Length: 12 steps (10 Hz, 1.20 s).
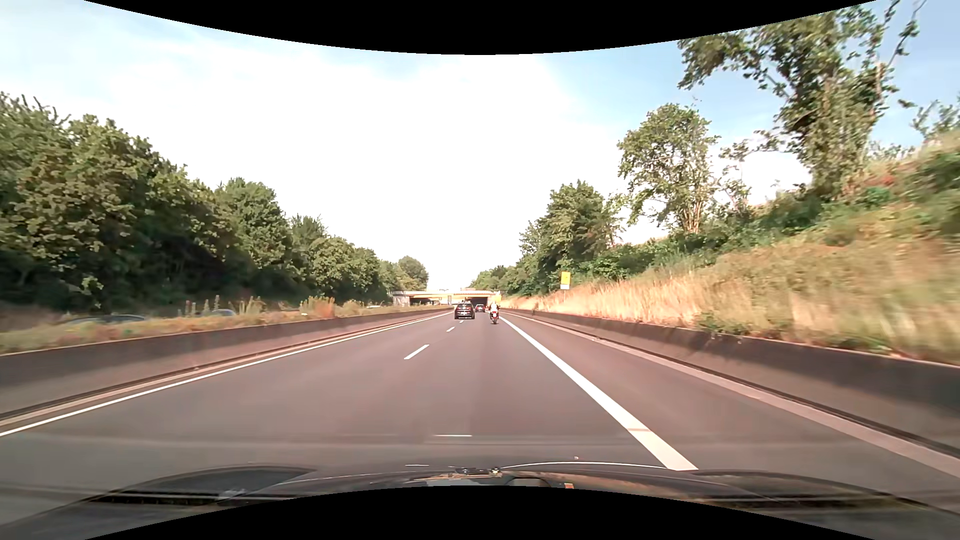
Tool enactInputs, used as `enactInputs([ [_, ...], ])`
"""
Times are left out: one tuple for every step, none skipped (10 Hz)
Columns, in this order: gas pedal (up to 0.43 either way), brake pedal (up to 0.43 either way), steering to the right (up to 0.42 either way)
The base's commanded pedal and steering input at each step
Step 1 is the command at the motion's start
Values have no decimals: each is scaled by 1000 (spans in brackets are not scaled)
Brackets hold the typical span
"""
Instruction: Follow the waypoints while adhering to traffic rules and regulations
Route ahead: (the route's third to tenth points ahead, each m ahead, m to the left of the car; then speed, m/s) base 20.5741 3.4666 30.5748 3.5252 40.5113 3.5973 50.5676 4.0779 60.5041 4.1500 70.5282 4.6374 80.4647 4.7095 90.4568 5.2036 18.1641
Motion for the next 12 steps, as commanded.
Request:
enactInputs([
  [39, 0, -6],
  [39, 0, -6],
  [39, 0, -6],
  [39, 0, -6],
  [39, 0, -6],
  [39, 0, -5],
  [39, 0, -5],
  [39, 0, -6],
  [39, 0, -6],
  [39, 0, -5],
  [39, 0, -5],
  [39, 0, -6],
])
